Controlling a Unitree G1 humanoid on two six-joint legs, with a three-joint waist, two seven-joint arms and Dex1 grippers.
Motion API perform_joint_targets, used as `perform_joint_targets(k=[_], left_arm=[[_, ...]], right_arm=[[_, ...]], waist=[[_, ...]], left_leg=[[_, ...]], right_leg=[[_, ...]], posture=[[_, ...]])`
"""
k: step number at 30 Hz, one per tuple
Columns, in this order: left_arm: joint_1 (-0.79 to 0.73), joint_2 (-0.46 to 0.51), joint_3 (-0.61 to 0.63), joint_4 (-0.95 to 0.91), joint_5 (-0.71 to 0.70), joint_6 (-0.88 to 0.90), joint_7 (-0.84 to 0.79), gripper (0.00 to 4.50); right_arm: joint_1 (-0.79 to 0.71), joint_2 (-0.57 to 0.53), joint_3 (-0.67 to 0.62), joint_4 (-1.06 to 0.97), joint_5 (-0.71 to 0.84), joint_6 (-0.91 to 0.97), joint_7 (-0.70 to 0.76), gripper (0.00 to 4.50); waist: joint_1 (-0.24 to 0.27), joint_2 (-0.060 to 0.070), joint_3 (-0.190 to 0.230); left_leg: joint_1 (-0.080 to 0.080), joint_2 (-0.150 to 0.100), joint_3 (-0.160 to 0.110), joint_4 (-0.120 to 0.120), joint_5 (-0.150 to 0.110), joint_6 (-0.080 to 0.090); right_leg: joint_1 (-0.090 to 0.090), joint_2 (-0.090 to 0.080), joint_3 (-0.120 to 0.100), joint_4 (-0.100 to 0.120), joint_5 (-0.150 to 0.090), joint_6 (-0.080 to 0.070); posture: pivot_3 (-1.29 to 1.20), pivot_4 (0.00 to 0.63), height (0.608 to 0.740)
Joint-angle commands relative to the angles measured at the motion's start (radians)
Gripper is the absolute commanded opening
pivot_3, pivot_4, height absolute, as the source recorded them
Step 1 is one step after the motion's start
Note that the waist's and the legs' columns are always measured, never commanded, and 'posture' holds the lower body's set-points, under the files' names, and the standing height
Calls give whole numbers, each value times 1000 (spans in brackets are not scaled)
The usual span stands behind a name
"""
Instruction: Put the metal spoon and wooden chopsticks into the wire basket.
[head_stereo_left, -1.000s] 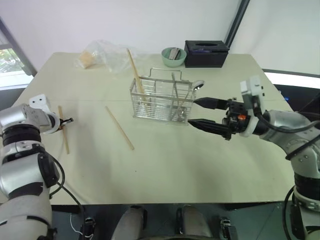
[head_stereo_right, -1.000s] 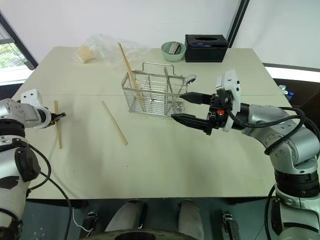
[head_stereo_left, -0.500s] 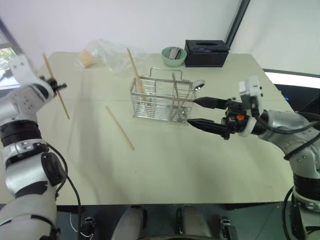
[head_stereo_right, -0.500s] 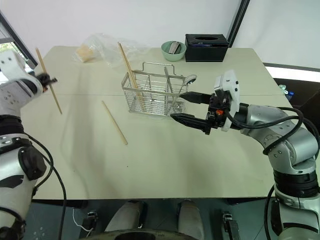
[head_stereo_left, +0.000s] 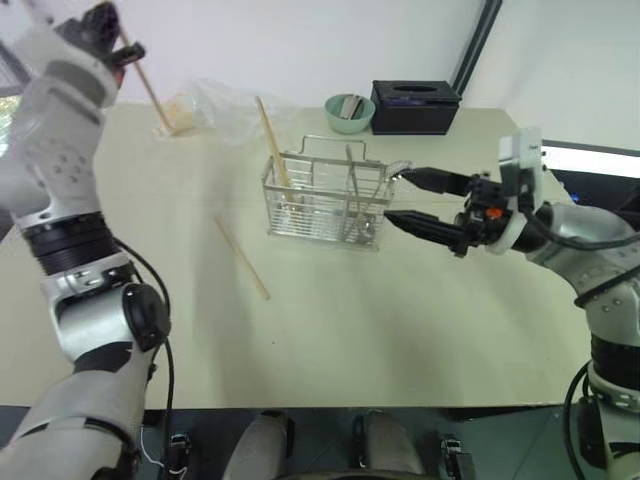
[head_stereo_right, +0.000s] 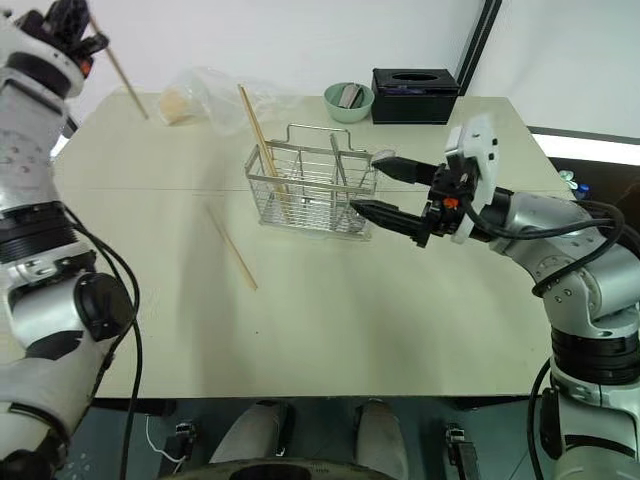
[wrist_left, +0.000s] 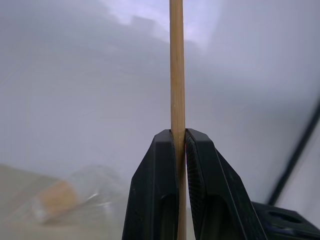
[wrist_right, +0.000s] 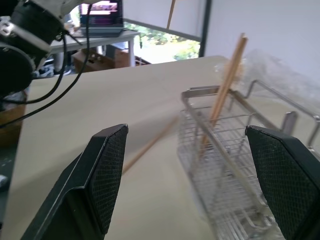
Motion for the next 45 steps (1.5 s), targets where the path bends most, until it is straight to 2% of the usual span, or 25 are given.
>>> perform_joint_targets(k=[1,7,14,29,32,38,39,42,45], left_arm=[[-47,-49,-49,-24,-17,-64,-38,35],[-49,-144,-116,75,-2,-148,-109,35],[-7,-199,-186,158,34,-230,-195,35],[193,-265,-289,107,132,-322,-209,35],[208,-274,-282,105,134,-327,-194,1174],[231,-267,-273,33,116,-288,-169,4205],[231,-263,-268,15,111,-275,-162,4448],[223,-251,-257,-27,97,-236,-146,4448],[182,-197,-221,-94,72,-152,-108,4448]], right_arm=[[-25,-22,-63,-13,-3,-7,-46,3886],[15,-28,-95,-71,7,3,-109,3886],[69,-20,-114,-127,21,14,-165,3886],[31,-1,-89,-91,20,11,-214,3886],[5,0,-80,-73,17,16,-212,3886],[-15,7,-63,-48,6,11,-205,3886],[-16,9,-58,-46,4,9,-204,3886],[-21,13,-49,-38,-1,4,-199,3886],[-30,22,-36,-25,-10,-1,-194,3886]], waist=[[-2,0,0],[-3,1,0],[-4,1,0],[-2,1,1],[-2,1,1],[-3,1,1],[-3,1,1],[-3,1,1],[-4,1,1]], left_leg=[[0,0,0,0,0,0],[0,1,0,-1,0,0],[0,0,1,0,0,0],[0,0,0,-1,0,1],[0,0,0,-1,0,1],[0,1,0,-1,0,1],[0,1,0,-1,0,1],[0,0,0,-1,0,1],[0,1,0,-1,0,1]], right_leg=[[0,0,0,0,0,0],[-1,1,0,0,0,0],[0,1,0,0,0,0],[0,1,0,0,0,0],[0,1,0,0,0,0],[0,1,0,0,0,0],[0,1,0,0,0,0],[0,1,0,0,0,0],[0,1,0,0,0,0]], posture=[[0,150,649],[0,150,649],[0,150,649],[0,150,649],[0,150,649],[0,150,649],[0,150,649],[0,150,649],[0,150,649]])
